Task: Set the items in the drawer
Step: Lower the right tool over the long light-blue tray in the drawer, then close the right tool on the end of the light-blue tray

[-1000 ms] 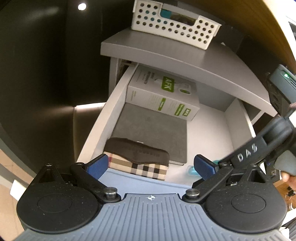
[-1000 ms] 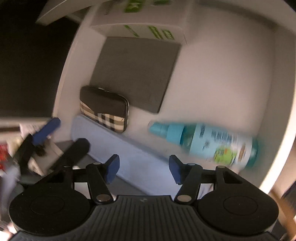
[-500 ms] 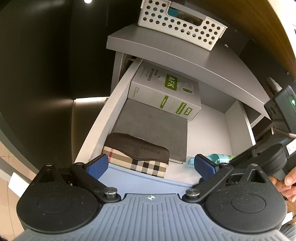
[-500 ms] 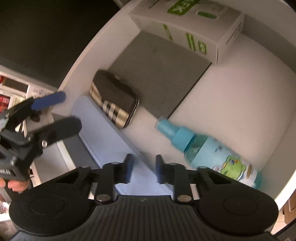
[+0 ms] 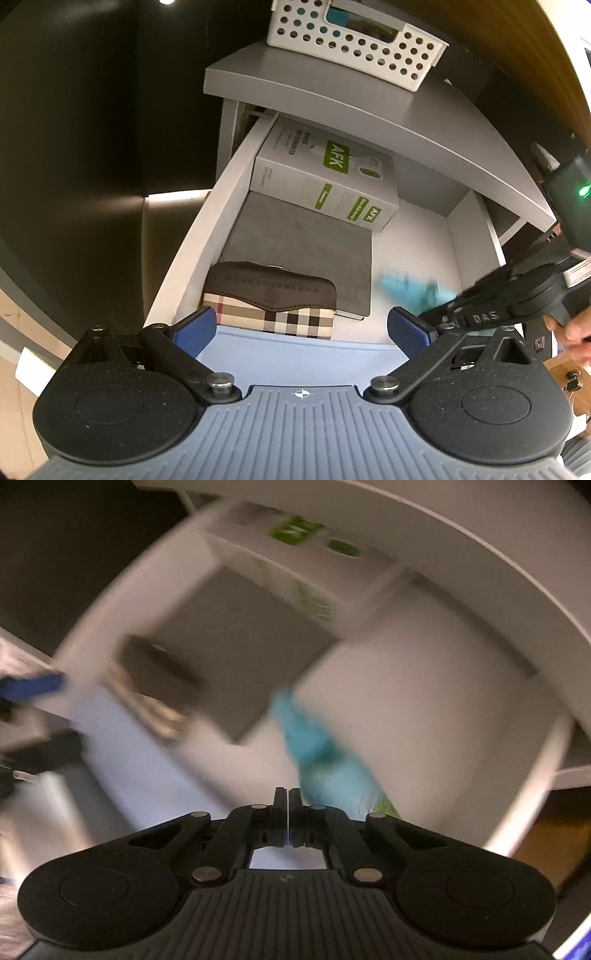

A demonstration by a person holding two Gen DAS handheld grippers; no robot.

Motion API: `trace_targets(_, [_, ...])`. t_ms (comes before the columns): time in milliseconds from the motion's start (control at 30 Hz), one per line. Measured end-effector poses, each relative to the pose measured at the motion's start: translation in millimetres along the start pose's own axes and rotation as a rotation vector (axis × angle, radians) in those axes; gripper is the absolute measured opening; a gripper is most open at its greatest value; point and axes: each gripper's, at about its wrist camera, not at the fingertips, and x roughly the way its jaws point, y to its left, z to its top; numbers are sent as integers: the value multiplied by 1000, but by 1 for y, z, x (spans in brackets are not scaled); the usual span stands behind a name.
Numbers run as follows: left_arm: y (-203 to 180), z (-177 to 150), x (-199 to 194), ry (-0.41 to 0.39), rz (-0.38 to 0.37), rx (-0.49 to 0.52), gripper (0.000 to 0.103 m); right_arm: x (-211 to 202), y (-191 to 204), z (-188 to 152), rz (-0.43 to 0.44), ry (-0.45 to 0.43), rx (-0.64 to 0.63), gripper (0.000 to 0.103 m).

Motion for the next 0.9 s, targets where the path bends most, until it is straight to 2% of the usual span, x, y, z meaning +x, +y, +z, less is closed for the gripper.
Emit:
trace_targets(100, [-3,0,0,-1,-1,18,99,1,-11,-6,68,16,49,1])
trace_targets(267, [-2,1,2,7,-10,12,99,-14,4,-19,106,-38,-140,6])
trace_targets(433, [-2,1,1,5,-11,13,99,-21,14,-27,145,-31,-328,36])
trace_targets(500, [-2,1,1,5,-12,10,99,-18,23,-31,148,-23,-395,41])
trace_targets(633, [-2,1,1,4,-17,8,99,-15,33,-42,154,-9,-500,61])
trace_targets(733, [-1,1,2,6,-21,5,99,-13,38,-47,134,11,-573,69])
trace_targets(900, [-1,1,2,5,-23,2,99,-5,42,-52,94,49,-666,70])
